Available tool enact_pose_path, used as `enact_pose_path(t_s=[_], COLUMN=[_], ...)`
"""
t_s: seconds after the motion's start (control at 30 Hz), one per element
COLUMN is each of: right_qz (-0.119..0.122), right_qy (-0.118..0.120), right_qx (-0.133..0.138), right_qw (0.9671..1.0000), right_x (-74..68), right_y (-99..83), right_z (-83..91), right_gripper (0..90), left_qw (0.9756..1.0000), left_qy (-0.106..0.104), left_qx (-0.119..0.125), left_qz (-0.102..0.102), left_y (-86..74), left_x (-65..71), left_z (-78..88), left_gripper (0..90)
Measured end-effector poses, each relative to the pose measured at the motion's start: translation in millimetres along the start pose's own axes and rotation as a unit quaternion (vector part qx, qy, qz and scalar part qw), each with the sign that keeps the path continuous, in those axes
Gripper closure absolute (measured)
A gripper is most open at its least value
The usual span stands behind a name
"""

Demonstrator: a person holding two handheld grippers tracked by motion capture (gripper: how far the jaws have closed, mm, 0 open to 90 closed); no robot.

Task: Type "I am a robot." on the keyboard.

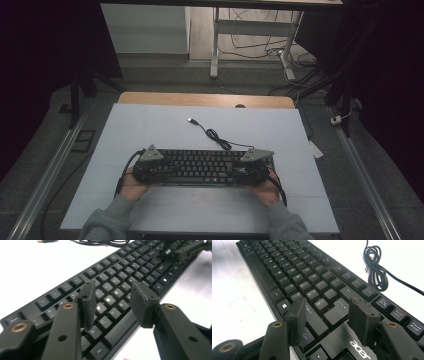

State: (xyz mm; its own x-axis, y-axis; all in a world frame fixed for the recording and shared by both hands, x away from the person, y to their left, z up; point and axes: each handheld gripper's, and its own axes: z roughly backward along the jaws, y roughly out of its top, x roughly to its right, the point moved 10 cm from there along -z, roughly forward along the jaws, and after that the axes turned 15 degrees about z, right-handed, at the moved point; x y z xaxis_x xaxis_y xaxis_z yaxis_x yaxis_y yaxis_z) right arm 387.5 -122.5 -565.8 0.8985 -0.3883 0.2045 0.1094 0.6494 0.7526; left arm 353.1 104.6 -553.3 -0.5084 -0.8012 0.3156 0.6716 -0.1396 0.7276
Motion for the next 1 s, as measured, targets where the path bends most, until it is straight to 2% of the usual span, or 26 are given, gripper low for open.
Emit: enact_pose_path(t_s=[0.33, 1.0], right_qz=[0.000, 0.000], right_qy=[0.001, 0.000], right_qx=[-0.001, -0.004], right_qw=[1.0000, 1.0000], right_x=[-0.4, 0.1], right_y=[-0.2, -1.2], right_z=[-0.4, -0.6], right_gripper=[48.1, 48.1], left_qw=[1.0000, 0.9995], left_qy=[0.006, 0.024], left_qx=[0.005, 0.013], left_qz=[0.006, 0.013], left_y=[3.4, 6.8], left_x=[-6.4, -17.6], left_z=[6.2, 12.6], left_gripper=[47.4, 46.5])
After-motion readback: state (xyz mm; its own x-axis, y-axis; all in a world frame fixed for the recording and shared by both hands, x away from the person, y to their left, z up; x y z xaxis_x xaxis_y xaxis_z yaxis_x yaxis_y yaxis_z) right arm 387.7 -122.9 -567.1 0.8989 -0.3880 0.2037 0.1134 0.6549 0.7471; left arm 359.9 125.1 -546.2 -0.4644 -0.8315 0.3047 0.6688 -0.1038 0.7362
